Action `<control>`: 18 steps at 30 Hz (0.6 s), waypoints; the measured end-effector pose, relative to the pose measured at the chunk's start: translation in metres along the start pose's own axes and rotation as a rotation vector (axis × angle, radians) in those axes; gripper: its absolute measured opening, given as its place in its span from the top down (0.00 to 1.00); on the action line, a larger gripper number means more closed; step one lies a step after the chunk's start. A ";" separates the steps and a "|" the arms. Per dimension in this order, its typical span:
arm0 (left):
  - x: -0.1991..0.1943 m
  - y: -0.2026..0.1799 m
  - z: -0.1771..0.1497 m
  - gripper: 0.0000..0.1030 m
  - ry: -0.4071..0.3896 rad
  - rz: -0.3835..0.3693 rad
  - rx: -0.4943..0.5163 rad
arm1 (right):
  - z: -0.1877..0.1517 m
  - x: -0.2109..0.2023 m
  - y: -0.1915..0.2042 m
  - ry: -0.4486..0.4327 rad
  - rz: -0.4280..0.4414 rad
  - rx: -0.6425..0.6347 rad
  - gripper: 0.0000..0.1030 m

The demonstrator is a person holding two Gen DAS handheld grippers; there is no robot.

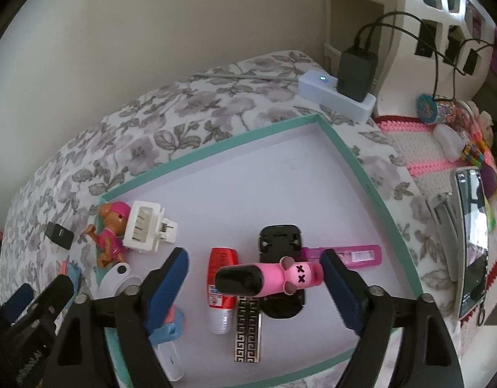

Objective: Organize rigid objects
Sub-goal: 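Open the left tool to drop the case while the right tool lowers and releases the watch, then move both tools back over the second coral case and black charger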

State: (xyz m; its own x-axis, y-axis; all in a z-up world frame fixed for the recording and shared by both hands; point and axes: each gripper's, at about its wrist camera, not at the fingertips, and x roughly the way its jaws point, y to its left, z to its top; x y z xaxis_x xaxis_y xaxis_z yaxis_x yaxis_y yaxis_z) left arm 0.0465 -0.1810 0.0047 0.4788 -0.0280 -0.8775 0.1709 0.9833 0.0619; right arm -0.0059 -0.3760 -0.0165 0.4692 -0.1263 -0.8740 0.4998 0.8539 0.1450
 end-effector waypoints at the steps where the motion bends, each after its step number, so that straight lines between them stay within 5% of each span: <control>1: 0.001 0.003 0.001 0.09 0.003 0.001 -0.013 | 0.000 0.000 0.002 -0.003 0.003 -0.008 0.00; 18: 0.010 0.047 0.007 0.08 0.042 0.011 -0.158 | -0.004 -0.003 0.025 -0.016 0.023 -0.087 0.00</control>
State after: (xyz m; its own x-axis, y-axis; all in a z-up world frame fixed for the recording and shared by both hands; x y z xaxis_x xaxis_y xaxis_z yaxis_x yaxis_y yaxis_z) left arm 0.0656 -0.1363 0.0026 0.4429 -0.0127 -0.8965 0.0269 0.9996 -0.0008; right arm 0.0022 -0.3525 -0.0124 0.4915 -0.1136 -0.8634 0.4240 0.8972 0.1234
